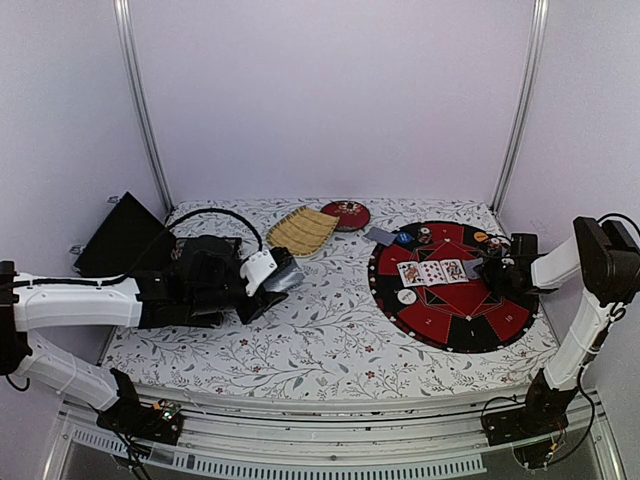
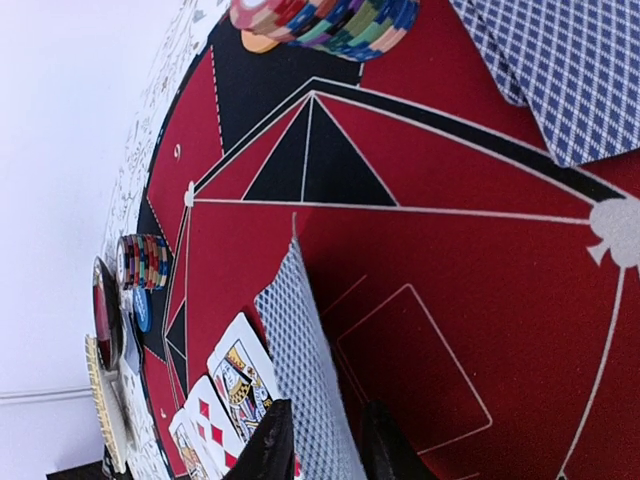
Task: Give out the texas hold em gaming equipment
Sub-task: Distribute the poker card in the community card area.
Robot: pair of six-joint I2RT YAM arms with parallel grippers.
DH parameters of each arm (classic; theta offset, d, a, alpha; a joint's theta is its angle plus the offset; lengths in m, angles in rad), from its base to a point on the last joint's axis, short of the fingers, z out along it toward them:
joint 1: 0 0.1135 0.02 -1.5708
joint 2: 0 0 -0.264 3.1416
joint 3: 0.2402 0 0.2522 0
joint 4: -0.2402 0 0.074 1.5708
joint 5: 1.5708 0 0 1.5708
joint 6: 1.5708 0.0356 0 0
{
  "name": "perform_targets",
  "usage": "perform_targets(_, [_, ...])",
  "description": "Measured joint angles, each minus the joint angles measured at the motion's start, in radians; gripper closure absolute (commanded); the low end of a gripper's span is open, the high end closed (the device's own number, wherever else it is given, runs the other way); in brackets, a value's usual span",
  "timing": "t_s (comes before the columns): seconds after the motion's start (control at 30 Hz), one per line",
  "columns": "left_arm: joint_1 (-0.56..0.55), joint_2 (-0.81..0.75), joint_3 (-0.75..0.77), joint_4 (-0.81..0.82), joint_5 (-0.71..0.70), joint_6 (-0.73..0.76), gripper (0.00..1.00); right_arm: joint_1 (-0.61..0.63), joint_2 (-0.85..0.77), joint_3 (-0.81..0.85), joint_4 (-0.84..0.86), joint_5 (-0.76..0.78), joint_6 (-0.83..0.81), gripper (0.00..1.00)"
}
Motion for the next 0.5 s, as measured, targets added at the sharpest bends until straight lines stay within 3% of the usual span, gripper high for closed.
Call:
perform_targets(0.13, [0.0,-0.02,-0.002,0.001,-0.001,0.0,0.56,-0.001,-0.012,-0.018,0.011,-0.004,0.026,0.39])
perform_targets(0.23, [0.0,-0.029,-0.005,0.002,-0.001,0.0,0.56,0.0,-0.047,-0.038,0.018,-0.007,0.051,0.21])
perform_targets(0.4, [0.0,-0.03,-0.008,0.0,0.0,0.0,0.56,-0.005,-0.116,-0.058,-0.023,0.015,0.071,0.01])
perform_targets(0.5, [0.0,-0.03,-0.009,0.0,0.0,0.0,0.56,-0.005,-0.183,-0.066,-0.078,0.06,0.062,0.01])
